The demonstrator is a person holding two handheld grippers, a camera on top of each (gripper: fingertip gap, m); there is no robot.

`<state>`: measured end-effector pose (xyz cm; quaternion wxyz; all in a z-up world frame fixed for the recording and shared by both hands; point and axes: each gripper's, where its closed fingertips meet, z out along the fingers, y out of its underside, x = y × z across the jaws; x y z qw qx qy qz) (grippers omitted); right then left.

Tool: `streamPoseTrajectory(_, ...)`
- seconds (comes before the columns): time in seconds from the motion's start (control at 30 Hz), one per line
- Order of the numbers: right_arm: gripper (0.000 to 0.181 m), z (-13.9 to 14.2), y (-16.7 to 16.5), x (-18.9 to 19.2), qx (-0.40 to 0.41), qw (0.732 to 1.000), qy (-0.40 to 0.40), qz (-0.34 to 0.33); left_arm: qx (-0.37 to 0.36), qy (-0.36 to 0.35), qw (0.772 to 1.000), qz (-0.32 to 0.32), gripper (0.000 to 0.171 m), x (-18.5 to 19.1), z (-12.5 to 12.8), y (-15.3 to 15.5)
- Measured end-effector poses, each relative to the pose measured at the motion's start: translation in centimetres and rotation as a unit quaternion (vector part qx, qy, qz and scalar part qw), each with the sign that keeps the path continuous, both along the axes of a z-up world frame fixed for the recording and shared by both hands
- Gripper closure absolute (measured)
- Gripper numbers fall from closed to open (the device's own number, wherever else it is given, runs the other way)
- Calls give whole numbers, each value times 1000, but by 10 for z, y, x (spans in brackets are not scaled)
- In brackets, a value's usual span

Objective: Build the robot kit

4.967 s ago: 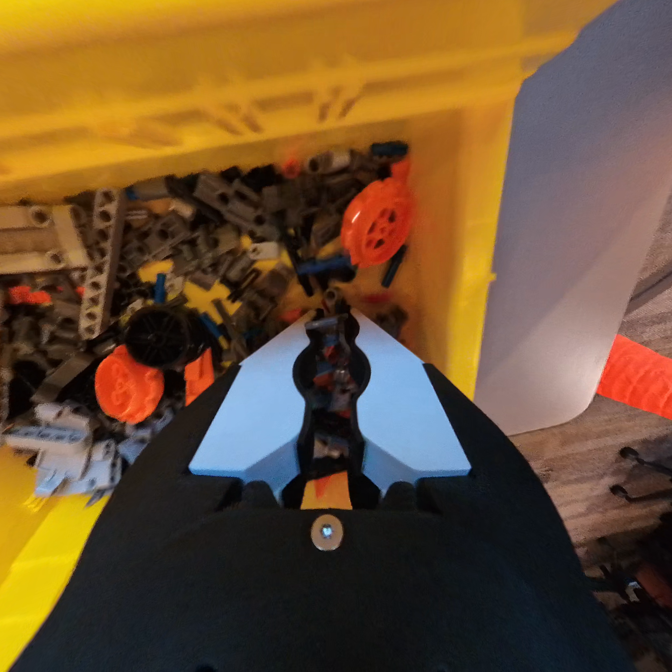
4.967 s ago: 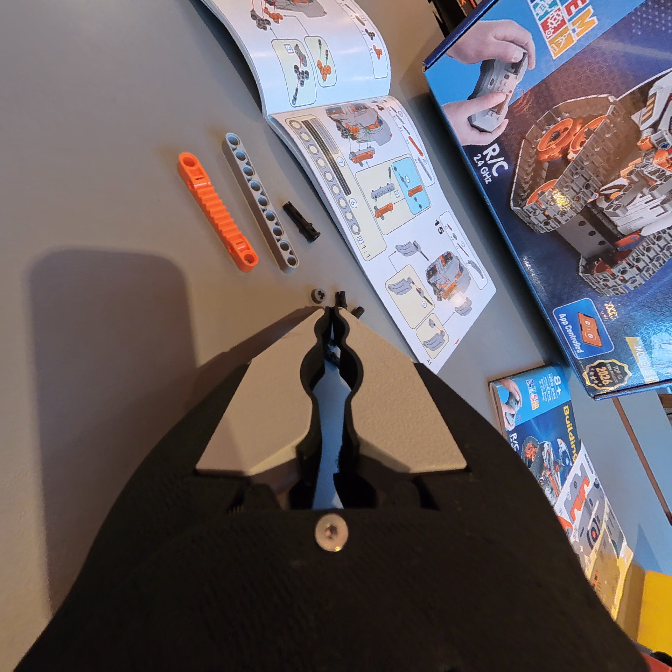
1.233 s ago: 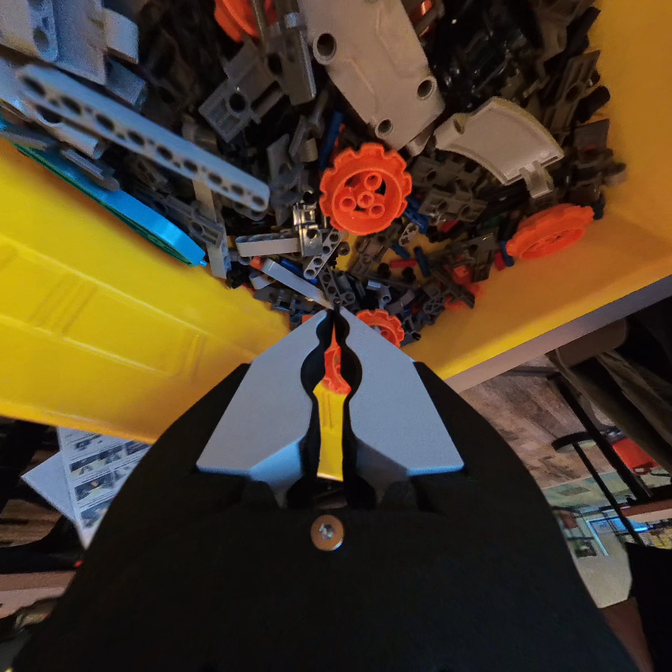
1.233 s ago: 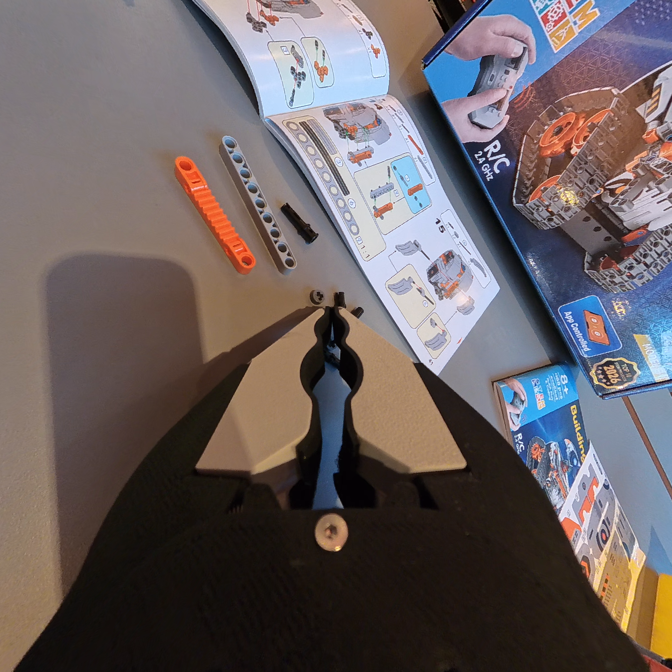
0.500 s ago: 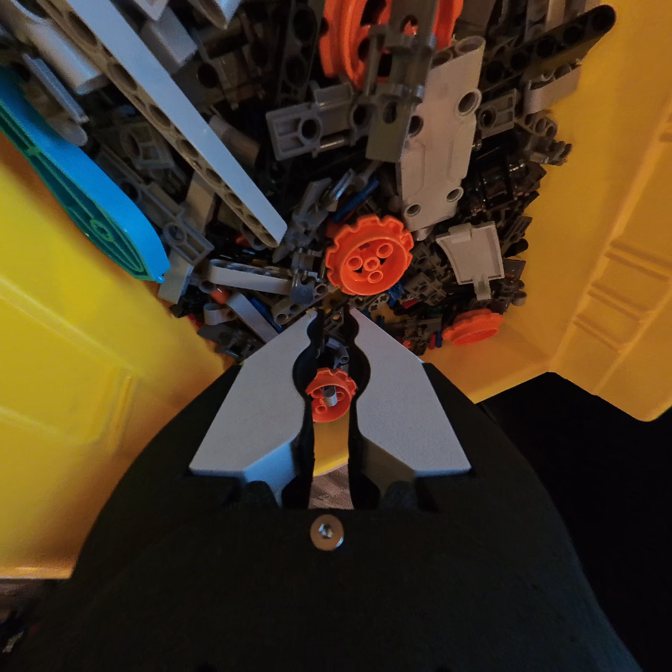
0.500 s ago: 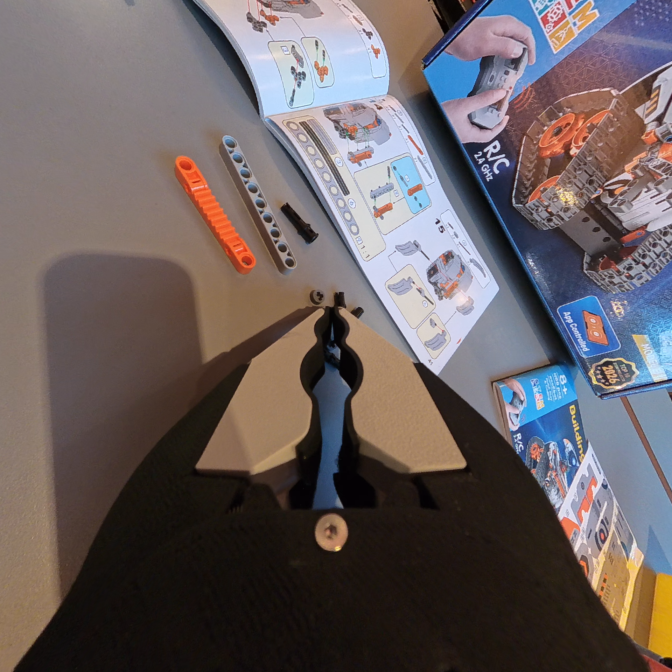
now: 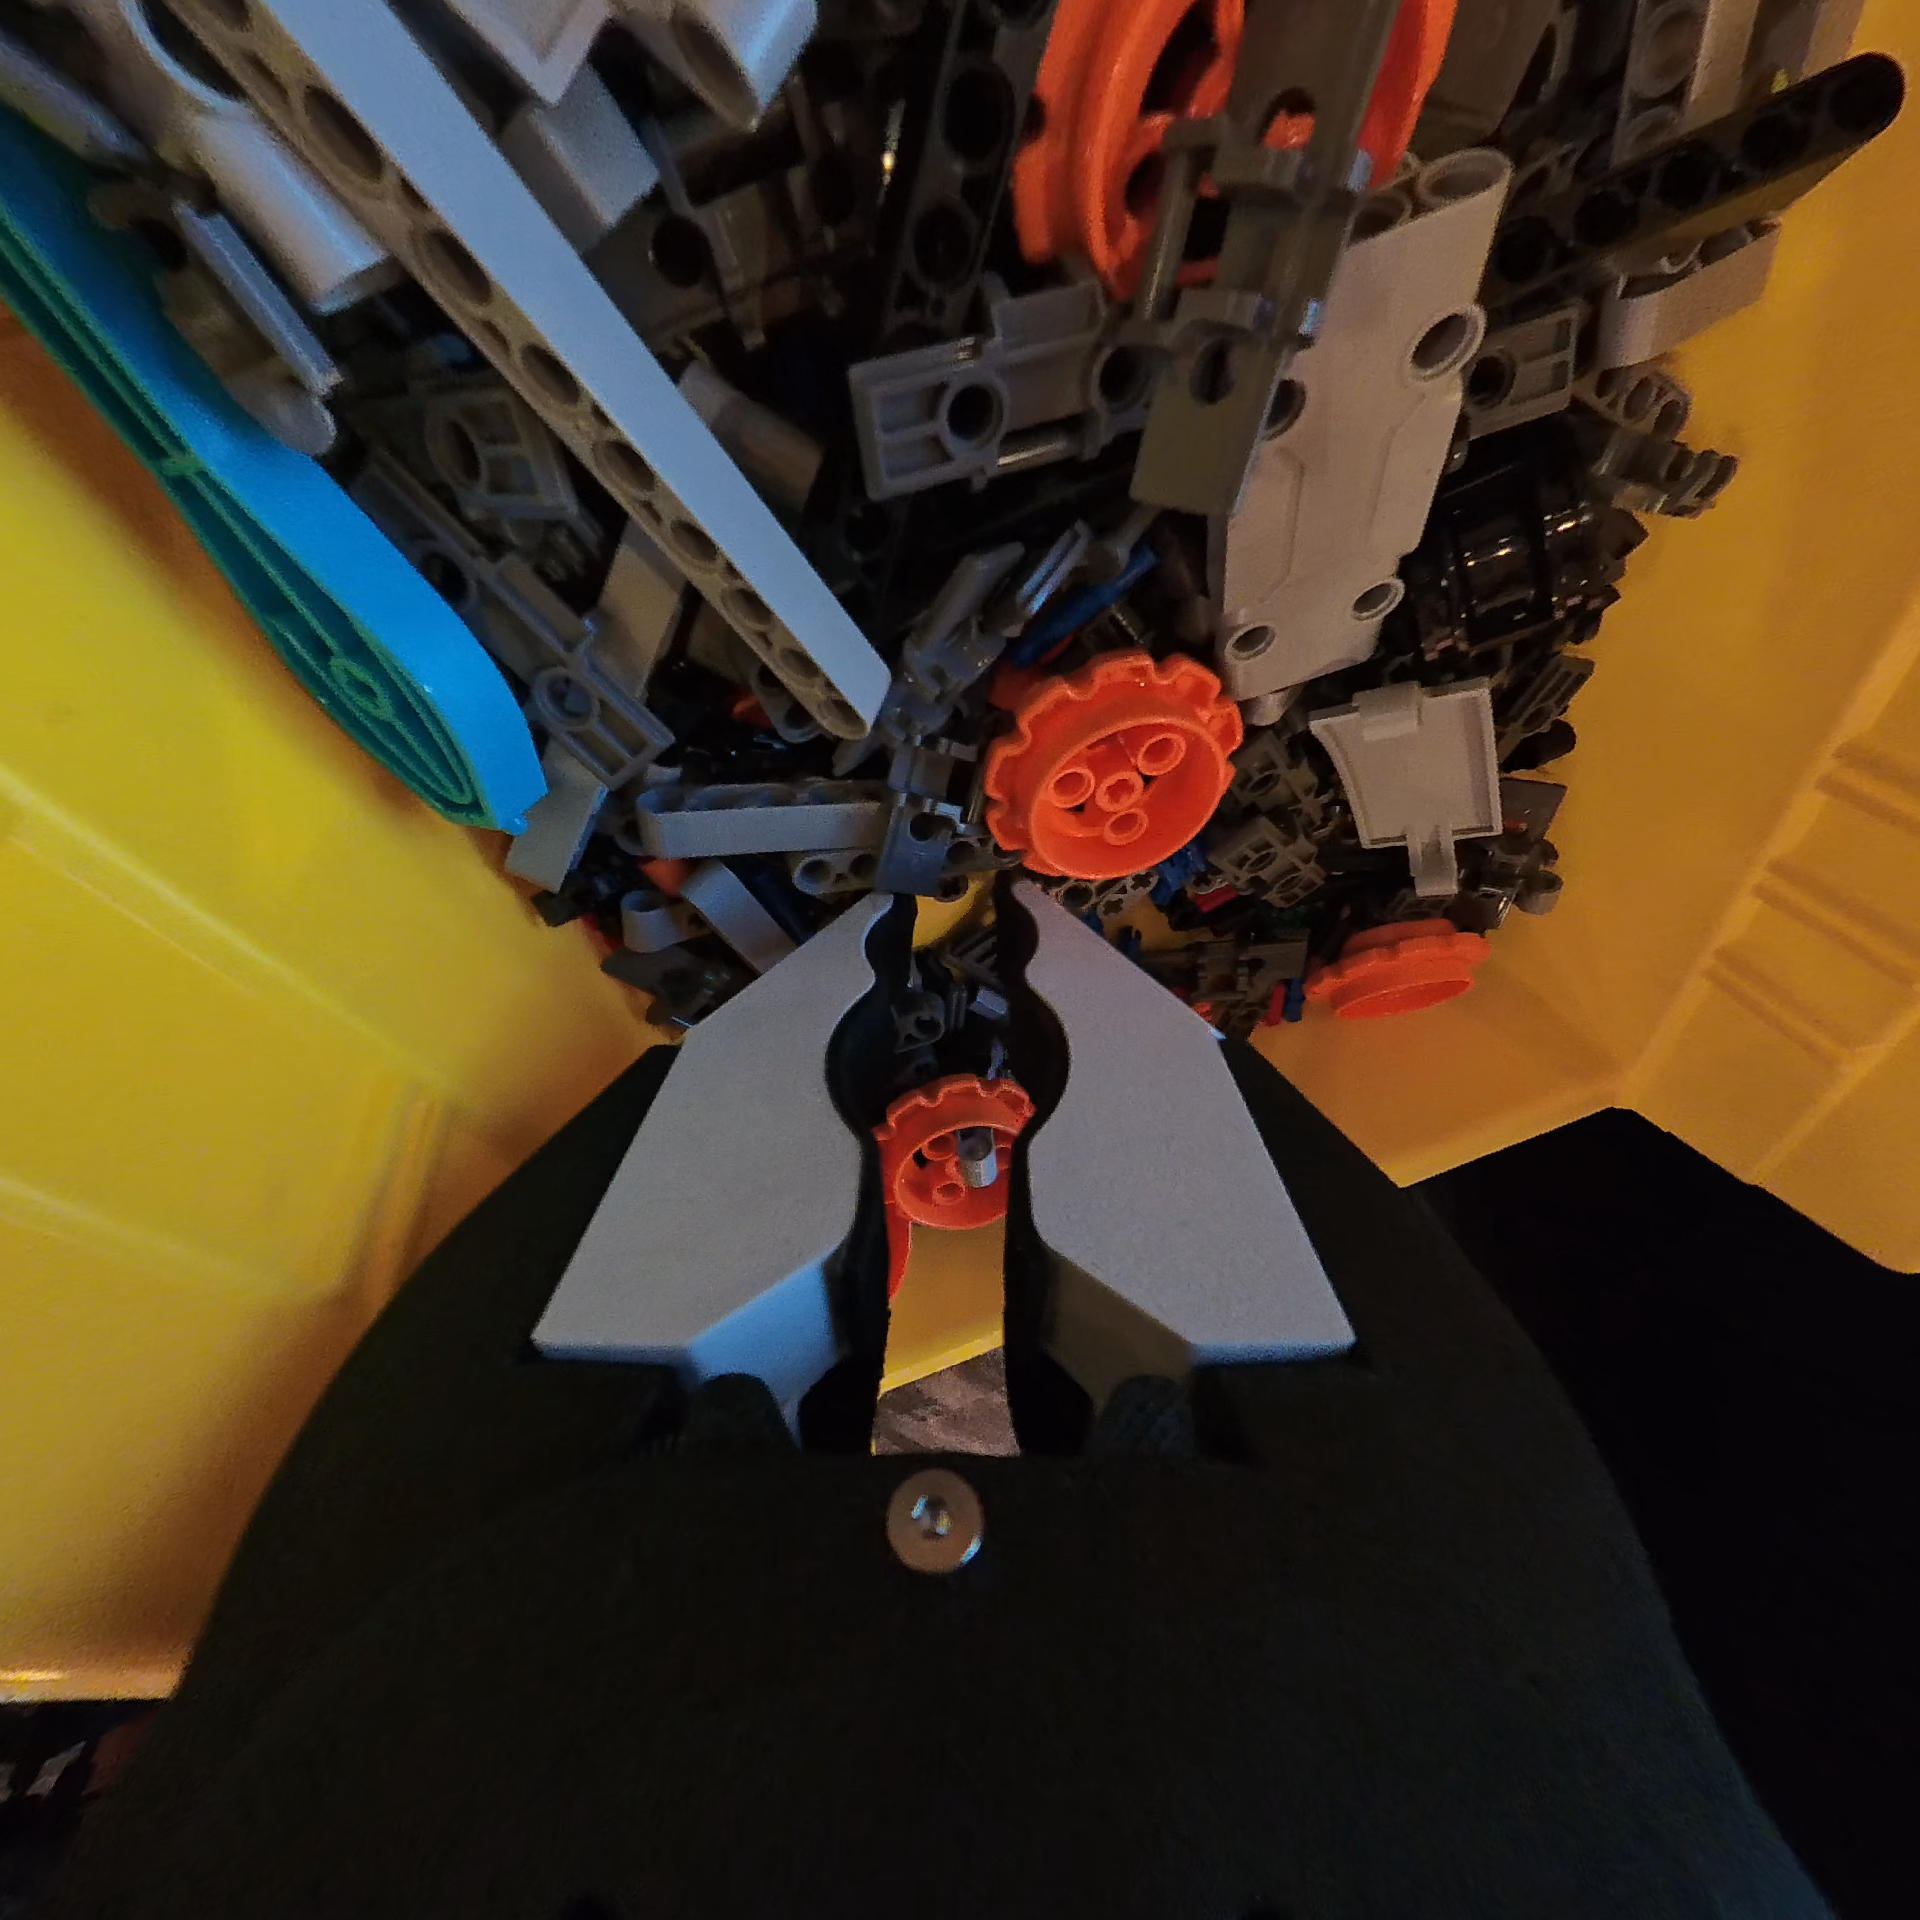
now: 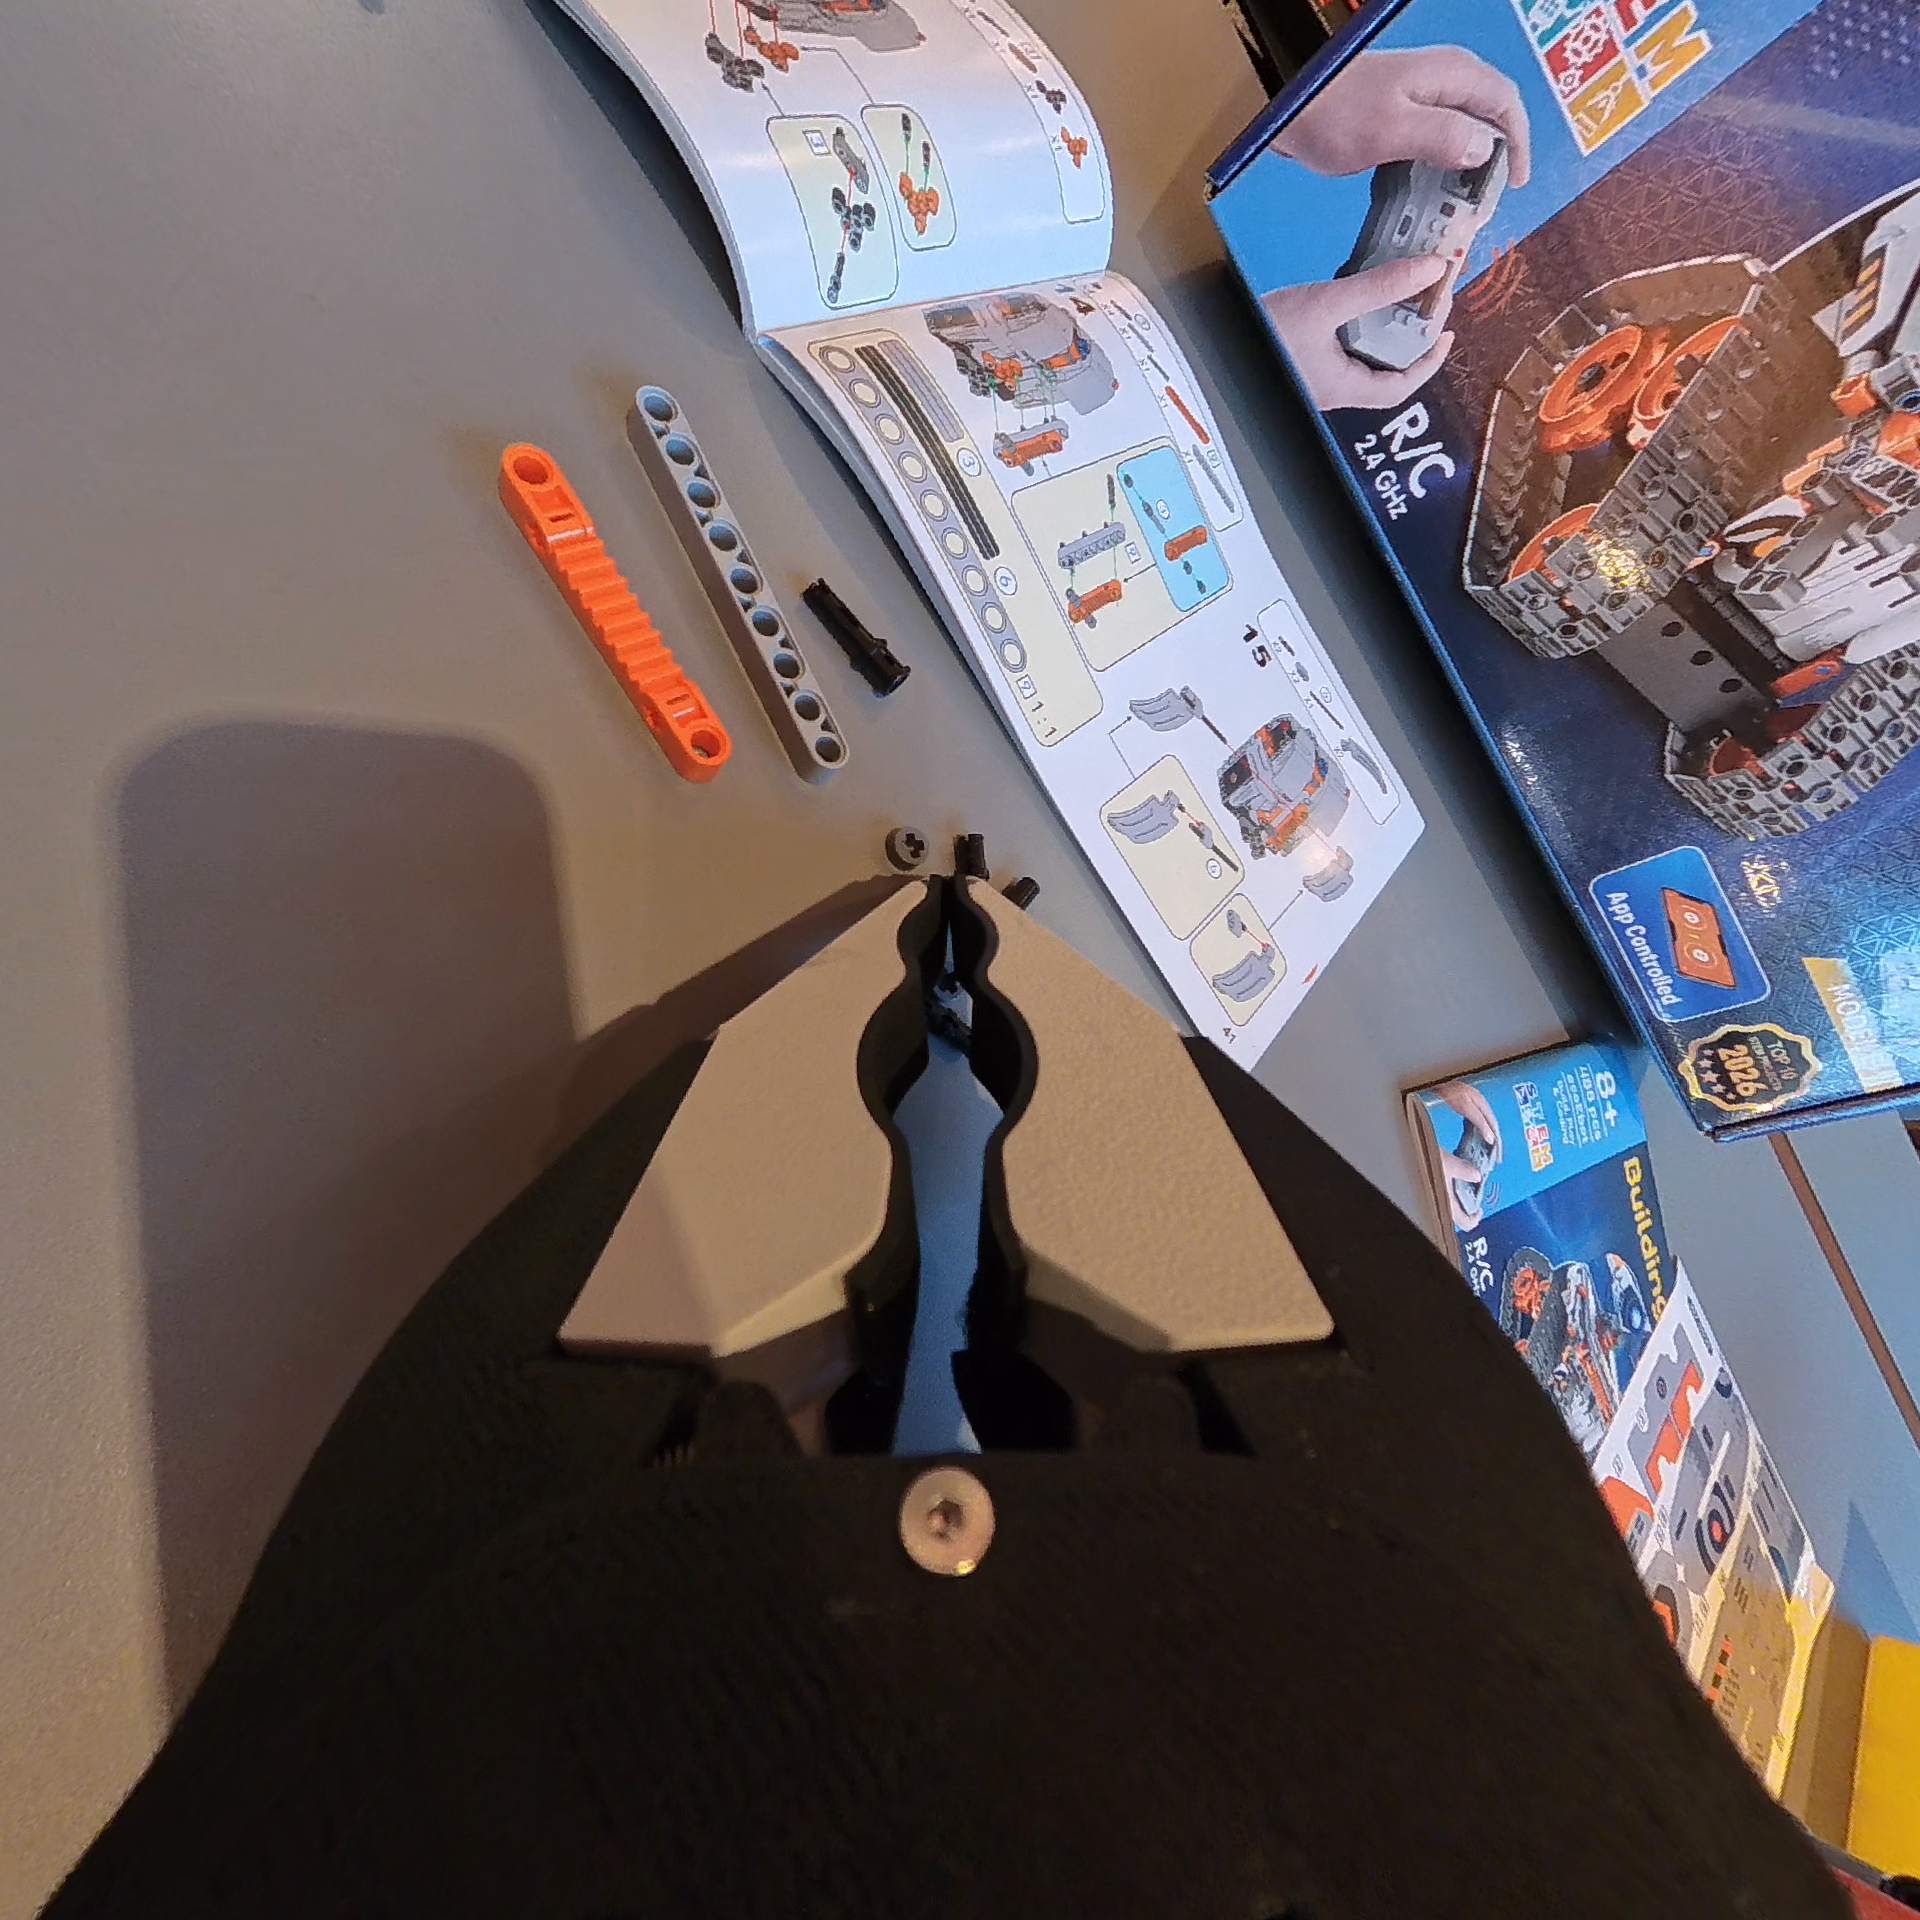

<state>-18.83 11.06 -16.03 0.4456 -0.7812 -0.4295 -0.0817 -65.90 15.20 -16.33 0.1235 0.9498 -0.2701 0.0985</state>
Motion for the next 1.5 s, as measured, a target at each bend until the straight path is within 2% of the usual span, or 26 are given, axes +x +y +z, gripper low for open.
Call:
streamPoseTrajectory(0.17,181,0,0,0,0,1000,0,0,17,17,999,-21,168,-2,-2,3)
streamPoseTrajectory(0.47,181,0,0,0,0,1000,0,0,23,22,999,-33,168,-7,2,1)
streamPoseTrajectory(0.57,181,0,0,0,1,1000,-2,0,38,6,999,-30,168,-4,18,1)
streamPoseTrajectory(0.7,181,0,-1,0,2,1000,-8,2,98,-26,994,-46,168,12,63,5)
streamPoseTrajectory(0.87,181,0,-7,-5,11,998,-51,22,179,-101,972,-117,168,84,135,-3)
streamPoseTrajectory(0.93,181,0,-10,-9,8,998,-57,30,195,-127,959,-159,169,121,153,-13)
streamPoseTrajectory(1.0,181,1,-12,-9,10,997,-67,31,200,-150,948,-197,168,158,158,-25)
streamPoseTrajectory(1.1,181,11,-16,-10,27,997,-58,31,171,-186,937,-242,168,211,148,-50)
streamPoseTrajectory(1.23,181,38,-16,3,70,997,-35,-6,124,-208,929,-281,168,265,120,-75)
streamPoseTrajectory(1.4,181,69,-13,30,109,991,21,-73,96,-228,924,-291,168,321,92,-80)
streamPoseTrajectory(1.5,181,79,-14,38,110,987,65,-97,95,-252,918,-292,168,360,85,-79)
